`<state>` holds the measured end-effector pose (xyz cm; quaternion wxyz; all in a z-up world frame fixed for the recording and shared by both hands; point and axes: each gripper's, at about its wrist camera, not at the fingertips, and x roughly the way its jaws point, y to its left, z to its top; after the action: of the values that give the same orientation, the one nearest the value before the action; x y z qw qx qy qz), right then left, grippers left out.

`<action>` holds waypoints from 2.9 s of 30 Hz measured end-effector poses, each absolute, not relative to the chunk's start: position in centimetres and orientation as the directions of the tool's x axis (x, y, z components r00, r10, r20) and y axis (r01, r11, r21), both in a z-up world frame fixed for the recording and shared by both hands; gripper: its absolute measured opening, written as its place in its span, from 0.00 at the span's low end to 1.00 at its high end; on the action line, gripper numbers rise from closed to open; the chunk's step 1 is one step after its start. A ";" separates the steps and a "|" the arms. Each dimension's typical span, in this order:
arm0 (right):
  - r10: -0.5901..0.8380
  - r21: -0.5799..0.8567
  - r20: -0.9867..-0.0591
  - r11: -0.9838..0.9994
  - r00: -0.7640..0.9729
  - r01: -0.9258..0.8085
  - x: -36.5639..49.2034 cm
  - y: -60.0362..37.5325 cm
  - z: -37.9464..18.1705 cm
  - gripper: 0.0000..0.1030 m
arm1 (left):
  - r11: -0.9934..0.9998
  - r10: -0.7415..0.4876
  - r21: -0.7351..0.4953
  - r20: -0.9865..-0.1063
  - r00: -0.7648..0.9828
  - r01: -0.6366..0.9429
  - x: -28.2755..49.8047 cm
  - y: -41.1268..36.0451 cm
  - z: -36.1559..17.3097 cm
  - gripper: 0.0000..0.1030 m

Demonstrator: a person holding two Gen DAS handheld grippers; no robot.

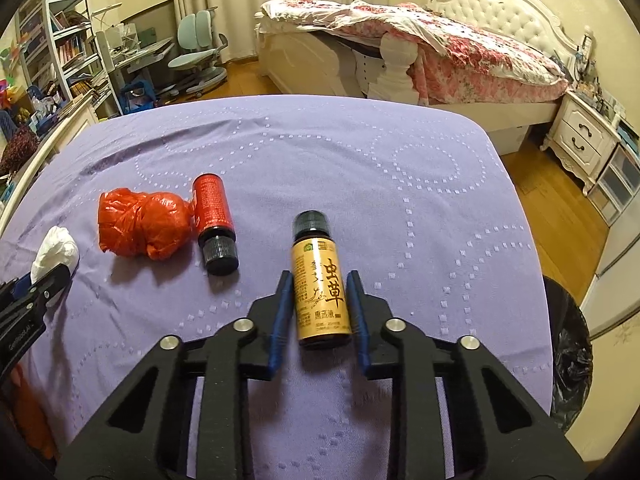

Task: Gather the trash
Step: 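Lift the bottle with the right gripper while the left lifts the tissue packet, then carry the bottle and tissue packet over the black bin and open both grippers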

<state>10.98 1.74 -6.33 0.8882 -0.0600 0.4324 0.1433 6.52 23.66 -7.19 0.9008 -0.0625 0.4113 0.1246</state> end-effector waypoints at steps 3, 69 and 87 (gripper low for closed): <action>0.215 0.022 -0.785 0.947 0.580 -0.321 10.3 1.3 -6.2 0.23 | 0.961 0.174 -0.010 -0.757 0.631 -0.276 6.5 23.6 -7.2 0.41; 0.035 0.112 -0.699 0.992 0.714 0.061 3.9 -26.2 -5.3 0.23 | 0.958 -0.198 0.016 -0.685 0.701 0.285 8.5 -9.0 -5.0 0.40; 0.032 0.153 -0.710 0.982 0.704 0.110 5.4 -28.2 -6.2 0.28 | 0.960 -0.177 0.040 -0.677 0.715 0.276 8.9 -10.6 -5.2 0.72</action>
<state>5.37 -28.23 -6.23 0.9184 0.0921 0.3843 -0.0213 8.87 -10.60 -5.20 0.9233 0.0693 0.3573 -0.1228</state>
